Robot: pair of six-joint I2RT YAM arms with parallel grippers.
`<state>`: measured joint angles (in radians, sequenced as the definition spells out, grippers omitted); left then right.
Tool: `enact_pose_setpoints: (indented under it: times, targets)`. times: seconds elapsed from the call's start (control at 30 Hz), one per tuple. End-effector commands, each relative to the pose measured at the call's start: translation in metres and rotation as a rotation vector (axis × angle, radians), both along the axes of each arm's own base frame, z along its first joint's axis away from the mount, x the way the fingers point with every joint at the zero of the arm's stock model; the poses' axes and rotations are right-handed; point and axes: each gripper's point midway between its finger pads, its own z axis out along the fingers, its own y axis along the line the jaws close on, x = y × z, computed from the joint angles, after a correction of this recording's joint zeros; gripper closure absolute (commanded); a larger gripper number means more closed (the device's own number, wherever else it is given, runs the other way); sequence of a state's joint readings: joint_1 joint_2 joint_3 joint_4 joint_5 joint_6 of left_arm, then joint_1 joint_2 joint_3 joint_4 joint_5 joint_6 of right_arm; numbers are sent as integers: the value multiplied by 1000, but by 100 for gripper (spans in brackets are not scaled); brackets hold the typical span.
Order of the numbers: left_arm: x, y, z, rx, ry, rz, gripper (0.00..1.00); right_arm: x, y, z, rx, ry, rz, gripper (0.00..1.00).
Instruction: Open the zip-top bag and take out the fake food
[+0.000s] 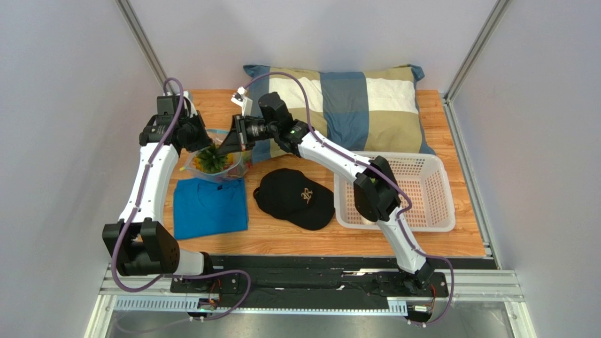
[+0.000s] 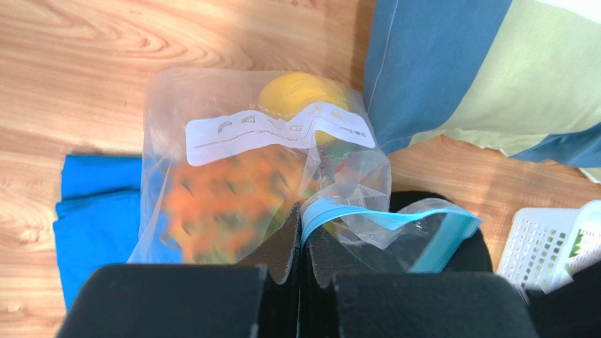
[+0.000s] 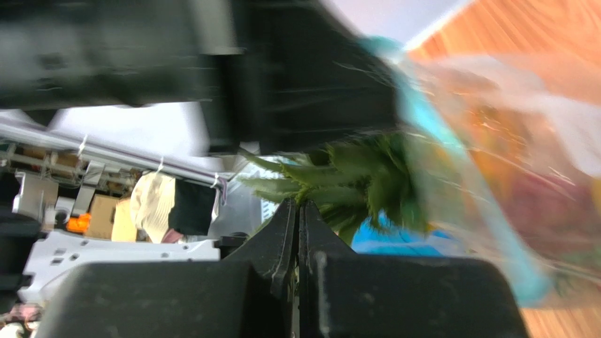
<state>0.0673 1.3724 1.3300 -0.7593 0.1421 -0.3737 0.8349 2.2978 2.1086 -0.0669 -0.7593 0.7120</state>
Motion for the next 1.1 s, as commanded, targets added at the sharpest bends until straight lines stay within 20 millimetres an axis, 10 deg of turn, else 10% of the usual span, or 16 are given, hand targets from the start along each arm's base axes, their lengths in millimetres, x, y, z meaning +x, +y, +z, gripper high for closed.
enact_pose_setpoints:
  times: [0.0,0.13,0.27,0.5,0.7,1.07]
  targets:
    - [16,-5,26,-38,-80,-12,100,-18,8,48,98,-144,91,100]
    - [26,-17,39,-108,-111,-47,100,-17,22,39,86,-129,90,100]
    - [28,3,34,-8,-72,11,100,-13,16,77,115,-173,17,100]
    - [26,23,21,36,-25,90,100,-18,-25,152,200,-146,-84,100]
    - [20,36,21,69,-25,148,100,-21,-60,156,113,-81,-140,100]
    - [15,35,28,31,-96,194,100,-22,-233,157,-123,-63,-458,100]
